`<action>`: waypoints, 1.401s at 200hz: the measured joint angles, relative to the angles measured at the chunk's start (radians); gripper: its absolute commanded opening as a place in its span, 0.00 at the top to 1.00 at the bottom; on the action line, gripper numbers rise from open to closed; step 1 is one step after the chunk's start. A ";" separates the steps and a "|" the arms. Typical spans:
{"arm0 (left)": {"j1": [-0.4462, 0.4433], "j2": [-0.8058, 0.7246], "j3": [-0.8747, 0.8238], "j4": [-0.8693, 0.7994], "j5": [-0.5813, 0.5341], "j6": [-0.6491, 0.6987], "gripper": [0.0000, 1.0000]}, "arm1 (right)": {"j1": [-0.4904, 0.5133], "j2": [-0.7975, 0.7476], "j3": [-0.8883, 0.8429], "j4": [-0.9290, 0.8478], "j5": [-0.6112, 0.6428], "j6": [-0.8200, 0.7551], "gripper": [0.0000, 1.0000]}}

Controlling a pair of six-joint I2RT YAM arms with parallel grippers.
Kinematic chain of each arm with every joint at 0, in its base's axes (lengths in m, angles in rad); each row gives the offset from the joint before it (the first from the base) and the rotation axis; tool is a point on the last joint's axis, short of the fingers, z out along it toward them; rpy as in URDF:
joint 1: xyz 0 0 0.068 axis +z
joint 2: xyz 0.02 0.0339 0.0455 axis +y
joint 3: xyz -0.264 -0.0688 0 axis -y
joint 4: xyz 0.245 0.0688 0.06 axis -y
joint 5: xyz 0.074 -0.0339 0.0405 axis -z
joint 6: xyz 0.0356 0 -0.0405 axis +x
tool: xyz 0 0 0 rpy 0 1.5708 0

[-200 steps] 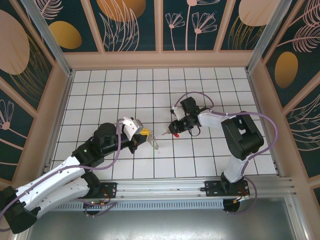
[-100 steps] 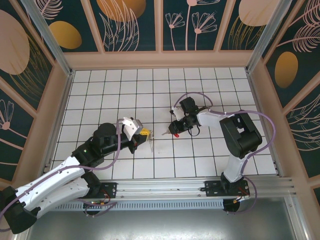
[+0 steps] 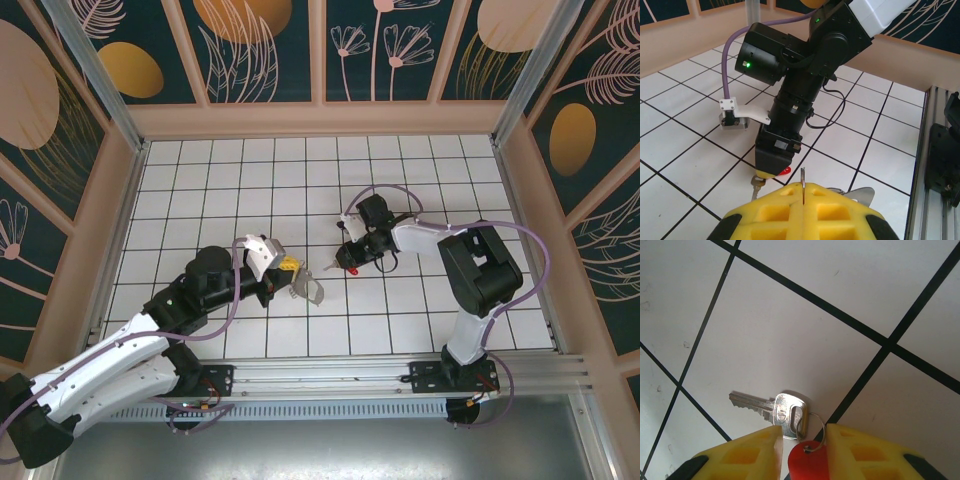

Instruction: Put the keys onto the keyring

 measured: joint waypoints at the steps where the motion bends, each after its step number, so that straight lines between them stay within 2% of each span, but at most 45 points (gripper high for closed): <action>1: 0.000 0.000 0.000 0.000 0.000 0.000 1.00 | 0.000 0.000 0.000 0.000 0.000 0.000 0.72; 117: 0.000 0.000 0.000 0.000 0.001 0.000 1.00 | 0.015 0.017 0.012 0.001 0.016 0.000 0.76; 163: 0.000 0.000 0.000 0.000 0.001 0.000 1.00 | 0.015 0.021 0.014 0.001 0.019 0.000 0.86; 209: 0.000 0.000 0.000 0.000 0.000 0.000 1.00 | 0.018 0.019 0.014 0.005 0.015 0.000 1.00; 248: 0.000 0.000 0.000 0.000 0.000 0.000 1.00 | 0.023 -0.008 0.003 0.016 0.014 -0.019 1.00; 280: 0.000 -0.008 0.000 0.000 0.000 0.000 1.00 | 0.043 -0.104 -0.049 0.041 0.011 -0.061 1.00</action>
